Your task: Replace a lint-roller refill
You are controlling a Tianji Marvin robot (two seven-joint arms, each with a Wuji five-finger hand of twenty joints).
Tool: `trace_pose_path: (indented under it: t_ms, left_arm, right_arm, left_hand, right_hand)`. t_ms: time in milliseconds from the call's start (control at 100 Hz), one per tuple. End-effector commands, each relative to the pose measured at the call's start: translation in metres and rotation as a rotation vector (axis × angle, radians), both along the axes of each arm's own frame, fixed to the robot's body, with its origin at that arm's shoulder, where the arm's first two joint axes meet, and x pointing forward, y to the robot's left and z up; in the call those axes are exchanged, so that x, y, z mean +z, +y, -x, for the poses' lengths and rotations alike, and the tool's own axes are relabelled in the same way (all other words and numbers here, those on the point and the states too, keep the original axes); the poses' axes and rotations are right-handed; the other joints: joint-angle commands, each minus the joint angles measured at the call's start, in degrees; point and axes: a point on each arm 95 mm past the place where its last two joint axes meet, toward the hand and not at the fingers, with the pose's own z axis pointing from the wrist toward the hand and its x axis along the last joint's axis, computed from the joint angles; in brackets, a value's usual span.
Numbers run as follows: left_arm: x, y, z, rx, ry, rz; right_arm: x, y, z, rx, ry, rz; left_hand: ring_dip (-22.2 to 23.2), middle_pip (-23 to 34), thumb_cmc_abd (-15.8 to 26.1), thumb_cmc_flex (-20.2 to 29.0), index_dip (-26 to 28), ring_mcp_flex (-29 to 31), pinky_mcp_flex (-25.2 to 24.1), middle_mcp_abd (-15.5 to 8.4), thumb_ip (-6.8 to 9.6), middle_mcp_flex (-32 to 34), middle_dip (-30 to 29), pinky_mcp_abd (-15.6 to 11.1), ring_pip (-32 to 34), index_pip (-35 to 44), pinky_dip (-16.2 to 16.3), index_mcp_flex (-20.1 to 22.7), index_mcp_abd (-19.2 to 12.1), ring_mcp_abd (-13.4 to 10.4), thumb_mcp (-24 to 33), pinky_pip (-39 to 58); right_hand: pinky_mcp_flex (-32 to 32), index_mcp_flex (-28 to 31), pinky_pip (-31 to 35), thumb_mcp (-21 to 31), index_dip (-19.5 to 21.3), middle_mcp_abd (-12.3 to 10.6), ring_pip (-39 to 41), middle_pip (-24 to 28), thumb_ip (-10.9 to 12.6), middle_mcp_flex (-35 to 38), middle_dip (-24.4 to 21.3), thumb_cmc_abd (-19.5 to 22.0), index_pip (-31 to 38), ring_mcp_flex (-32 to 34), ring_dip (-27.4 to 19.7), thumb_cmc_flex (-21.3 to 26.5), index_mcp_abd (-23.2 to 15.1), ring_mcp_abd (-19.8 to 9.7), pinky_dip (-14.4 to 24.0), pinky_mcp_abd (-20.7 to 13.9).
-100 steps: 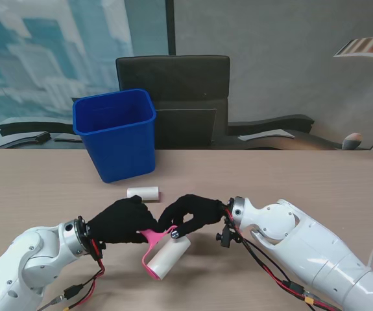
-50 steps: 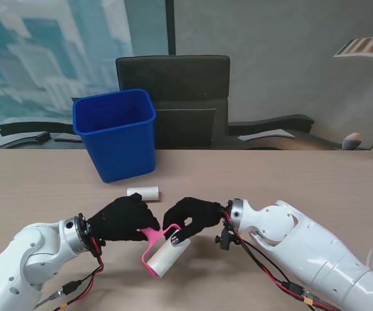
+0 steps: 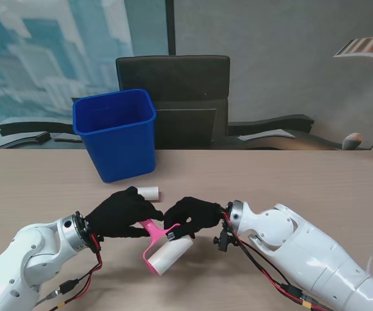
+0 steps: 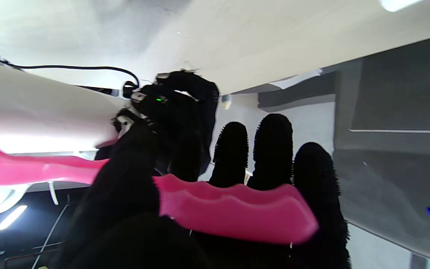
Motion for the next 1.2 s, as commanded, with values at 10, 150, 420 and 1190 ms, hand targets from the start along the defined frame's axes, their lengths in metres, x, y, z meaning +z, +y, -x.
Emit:
trace_pose_path:
  t_ms: [10, 150, 420, 1190]
  left_arm:
    - [0.003, 0.002, 0.002, 0.017, -0.007, -0.006]
    - [0.007, 0.002, 0.001, 0.056, -0.033, 0.008]
    - [0.021, 0.006, -0.003, 0.171, -0.092, 0.049]
    - [-0.002, 0.007, 0.001, 0.487, 0.177, 0.307]
  right_arm:
    - [-0.005, 0.002, 0.007, 0.005, 0.022, 0.004]
    - [-0.006, -0.001, 0.008, -0.022, 0.031, -0.003]
    - [-0.008, -0.01, 0.008, -0.075, 0.028, 0.007]
    - [0.037, -0.056, 0.013, -0.76, -0.389, -0.184]
  left_hand:
    - [1.0, -2.3, -1.0, -3.6, -1.2, -2.9, -2.2, 1.2, -0.96, -4.6, -0.8, -1.2, -2.6, -6.0, 0.2, -4.5, 0.1, 0.0, 7.6, -2.1]
    - [0.8, -4.9, -3.5, -6.3, -3.6, -6.5, -5.0, 2.4, -1.06, -10.4, -1.7, -1.4, -5.5, -12.3, 0.2, -8.8, 0.2, 0.0, 10.3, -5.6]
    - [0.0, -9.8, -7.5, -12.2, -7.5, -12.4, -9.7, 5.9, -1.39, -20.0, -4.2, -0.6, -10.8, -22.2, 0.3, -17.2, 5.1, 1.2, 13.2, -12.4]
    - [-2.2, -13.5, -8.6, -18.0, -6.9, -21.0, -16.2, 13.7, -2.08, -28.7, -7.3, 1.9, -16.5, -24.2, 0.3, -15.4, 22.1, 5.6, 13.7, -20.2]
  right_hand:
    - [0.9, 3.5, 1.3, 8.4, 3.3, -0.1, 3.3, 4.1, -1.7, 2.2, 3.4, -1.4, 8.2, 2.1, 1.5, 4.8, -4.5, -15.9, -0.7, -12.9]
    - [0.8, 3.5, 1.1, 10.3, 4.2, 0.7, 5.7, 3.9, -1.9, 2.3, 5.6, -1.9, 8.3, 2.1, 3.3, 5.9, -3.9, -15.6, -0.6, -12.7]
    - [0.7, 3.6, 0.3, 10.4, 4.9, 1.1, 7.6, 3.8, -1.9, 2.3, 6.8, -1.9, 8.3, 2.1, 5.2, 6.1, -3.9, -15.7, -0.7, -12.6]
    - [2.9, 4.4, -2.0, 11.9, 2.7, -0.8, 4.3, 0.7, -2.4, 4.2, 6.1, -3.6, 7.9, 2.1, 4.2, 4.0, -4.8, -16.3, -0.7, -12.9]
